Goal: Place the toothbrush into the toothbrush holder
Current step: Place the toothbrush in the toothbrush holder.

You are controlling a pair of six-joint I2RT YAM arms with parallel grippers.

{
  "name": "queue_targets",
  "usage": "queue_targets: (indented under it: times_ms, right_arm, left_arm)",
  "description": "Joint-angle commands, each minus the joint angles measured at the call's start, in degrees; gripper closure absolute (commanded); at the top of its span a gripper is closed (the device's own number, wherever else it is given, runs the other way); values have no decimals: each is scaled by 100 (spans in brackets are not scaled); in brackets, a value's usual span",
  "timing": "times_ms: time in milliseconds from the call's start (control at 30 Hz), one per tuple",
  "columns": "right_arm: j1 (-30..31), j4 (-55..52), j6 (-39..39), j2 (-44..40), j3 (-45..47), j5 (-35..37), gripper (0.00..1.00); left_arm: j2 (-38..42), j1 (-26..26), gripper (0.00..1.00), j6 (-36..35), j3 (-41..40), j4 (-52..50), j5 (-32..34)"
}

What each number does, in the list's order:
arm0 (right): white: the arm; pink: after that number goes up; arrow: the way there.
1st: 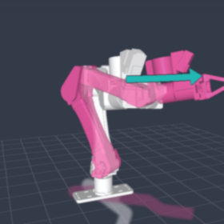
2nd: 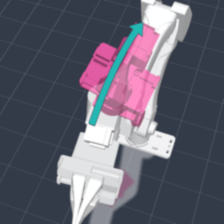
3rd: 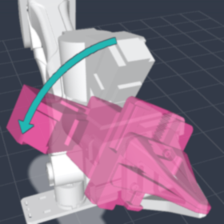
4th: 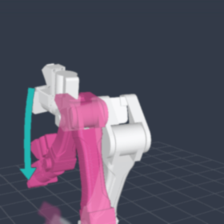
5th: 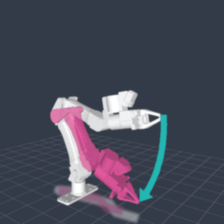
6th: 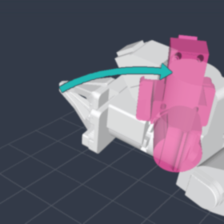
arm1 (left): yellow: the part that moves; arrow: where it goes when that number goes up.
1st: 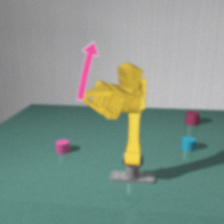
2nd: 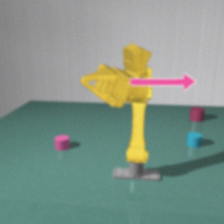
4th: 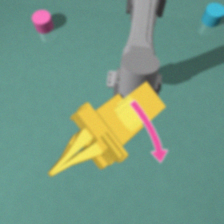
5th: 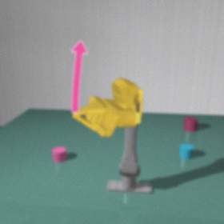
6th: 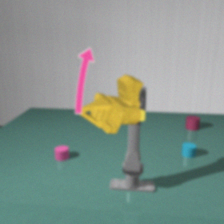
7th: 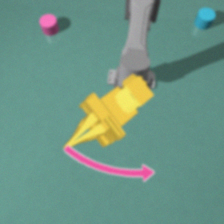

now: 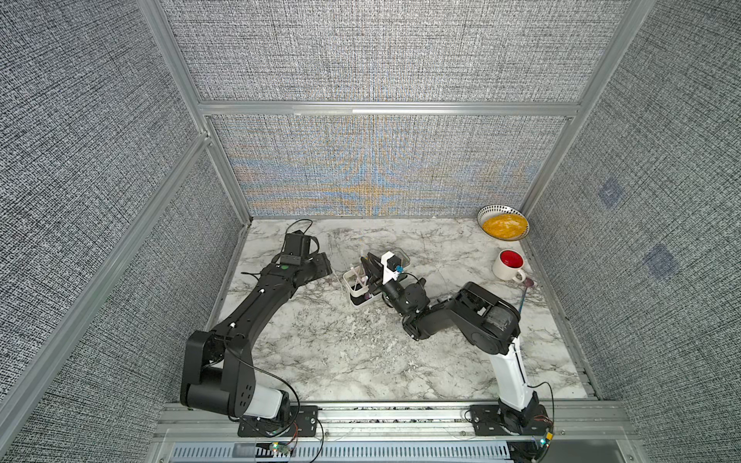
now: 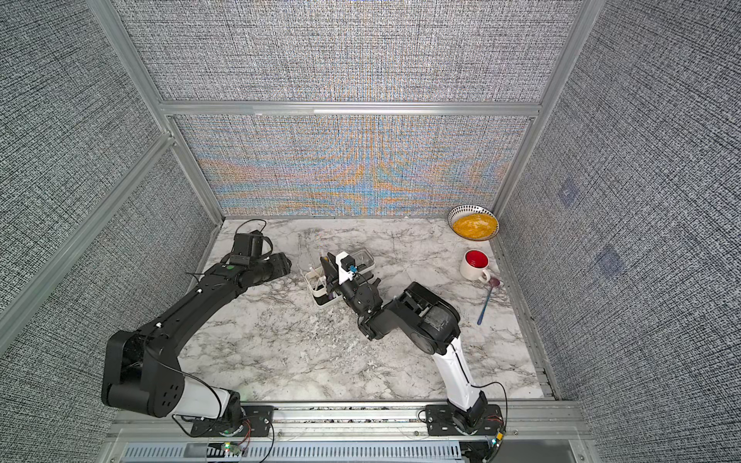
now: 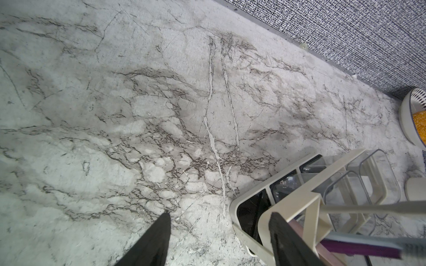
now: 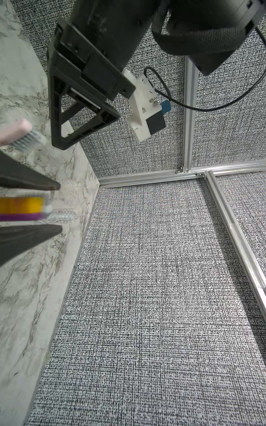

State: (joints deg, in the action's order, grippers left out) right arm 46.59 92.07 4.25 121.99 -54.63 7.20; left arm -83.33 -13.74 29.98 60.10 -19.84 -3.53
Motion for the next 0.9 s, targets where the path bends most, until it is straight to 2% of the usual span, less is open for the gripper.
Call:
queue_targets:
  times_ms: [0,167,433,600,767,867]
  right_arm:
    - [32,250,-53,-109,20,-16,65]
    - [35,178,-91,-257,49,-34,62]
    - [35,-339,-200,-743,73,4,43]
    - [26,-808,-310,-1268,250,83,38]
    - [2,-1277,-337,-2229,1015,693,37]
    - [-83,-2057,-240,-3061,1518,1019,35]
  left_arm:
    - [22,3,30,-45,-5,6,1]
    - [31,3,30,-36,-15,28,-25]
    - [38,3,30,-36,-15,24,-38]
    - [23,3,30,-12,-23,50,-89]
    - [62,3,30,-18,-24,41,-70]
    - [69,2,30,-14,-16,34,-74]
